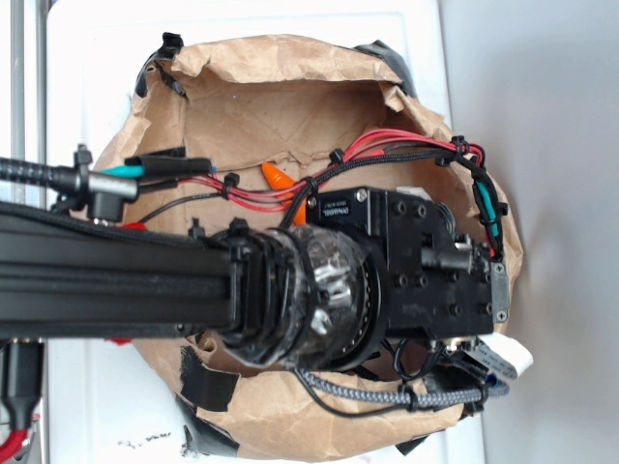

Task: Grab the carrot.

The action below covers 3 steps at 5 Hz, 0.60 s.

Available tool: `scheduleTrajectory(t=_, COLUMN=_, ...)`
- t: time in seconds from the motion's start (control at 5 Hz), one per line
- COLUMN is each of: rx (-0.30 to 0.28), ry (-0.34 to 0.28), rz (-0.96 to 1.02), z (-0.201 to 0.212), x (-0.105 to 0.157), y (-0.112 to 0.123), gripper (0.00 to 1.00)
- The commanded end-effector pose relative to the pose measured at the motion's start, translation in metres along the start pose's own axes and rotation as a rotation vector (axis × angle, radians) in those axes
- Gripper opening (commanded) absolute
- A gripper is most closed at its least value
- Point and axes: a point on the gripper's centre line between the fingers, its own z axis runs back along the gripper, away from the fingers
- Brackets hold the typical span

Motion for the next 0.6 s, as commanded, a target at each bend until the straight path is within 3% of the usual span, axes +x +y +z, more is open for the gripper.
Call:
scheduleTrajectory(t=0.0, rx=0.030, ry=-0.113, rz=0.118, z=0.063, x=-0.002, y=0.037, gripper=0.00)
scheduleTrajectory(t=0.2, rx=0.042, ry=-0.131, rz=0.197, z=0.096, x=-0.023, y=0.046, gripper=0.00)
scheduleTrajectory(t=0.4, rx=0.035, ry=-0.045, rz=0.311, z=0.134, x=-0.044, y=0.047, gripper=0.00)
